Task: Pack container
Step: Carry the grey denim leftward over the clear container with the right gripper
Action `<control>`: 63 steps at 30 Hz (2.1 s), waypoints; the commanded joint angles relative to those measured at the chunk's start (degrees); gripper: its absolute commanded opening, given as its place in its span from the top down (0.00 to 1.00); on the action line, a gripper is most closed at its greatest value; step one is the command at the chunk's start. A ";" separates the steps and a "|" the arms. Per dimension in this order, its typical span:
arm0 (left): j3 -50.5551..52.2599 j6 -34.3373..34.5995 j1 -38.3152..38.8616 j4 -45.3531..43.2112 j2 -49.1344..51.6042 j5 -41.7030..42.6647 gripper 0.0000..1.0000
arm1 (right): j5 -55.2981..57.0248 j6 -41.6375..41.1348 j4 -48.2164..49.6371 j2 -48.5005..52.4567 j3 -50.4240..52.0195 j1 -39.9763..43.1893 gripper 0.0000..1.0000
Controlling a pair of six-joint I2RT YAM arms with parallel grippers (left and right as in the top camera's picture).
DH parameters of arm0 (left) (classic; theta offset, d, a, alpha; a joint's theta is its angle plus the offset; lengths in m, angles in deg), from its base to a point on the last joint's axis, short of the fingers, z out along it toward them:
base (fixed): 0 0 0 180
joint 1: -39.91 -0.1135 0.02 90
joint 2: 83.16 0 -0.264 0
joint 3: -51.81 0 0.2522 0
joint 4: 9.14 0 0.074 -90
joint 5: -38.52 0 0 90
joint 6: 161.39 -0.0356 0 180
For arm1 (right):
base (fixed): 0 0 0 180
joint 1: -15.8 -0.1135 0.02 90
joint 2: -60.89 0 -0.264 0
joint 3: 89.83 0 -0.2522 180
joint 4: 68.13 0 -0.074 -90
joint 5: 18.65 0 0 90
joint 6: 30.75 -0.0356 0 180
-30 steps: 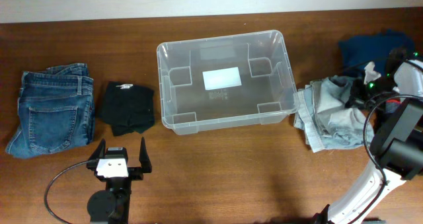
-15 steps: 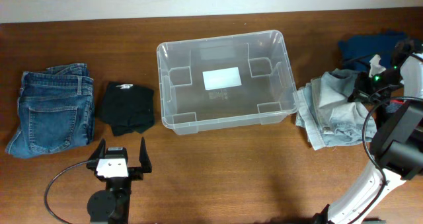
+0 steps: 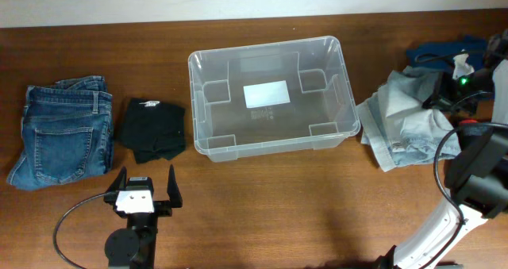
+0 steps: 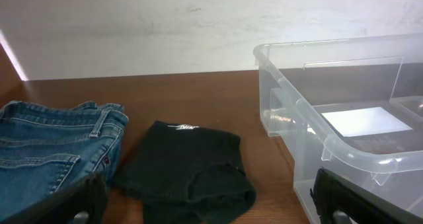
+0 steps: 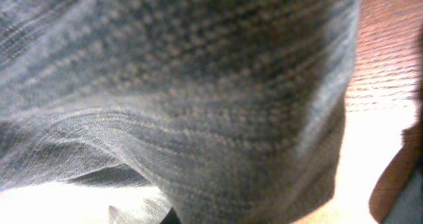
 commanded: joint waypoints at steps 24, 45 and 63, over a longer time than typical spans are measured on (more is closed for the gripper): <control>0.44 -0.90 -0.26 -0.17 -0.44 0.83 0.01 | -6.95 -8.92 -1.03 -21.09 -18.47 -11.76 0.96; 0.44 -0.90 -0.26 -0.17 -0.44 0.83 0.01 | -2.38 -30.51 7.04 -15.04 -22.10 -38.66 0.96; 0.44 -0.90 -0.26 -0.17 -0.44 0.85 0.01 | -2.38 -33.57 4.48 -0.79 -22.05 -42.82 0.96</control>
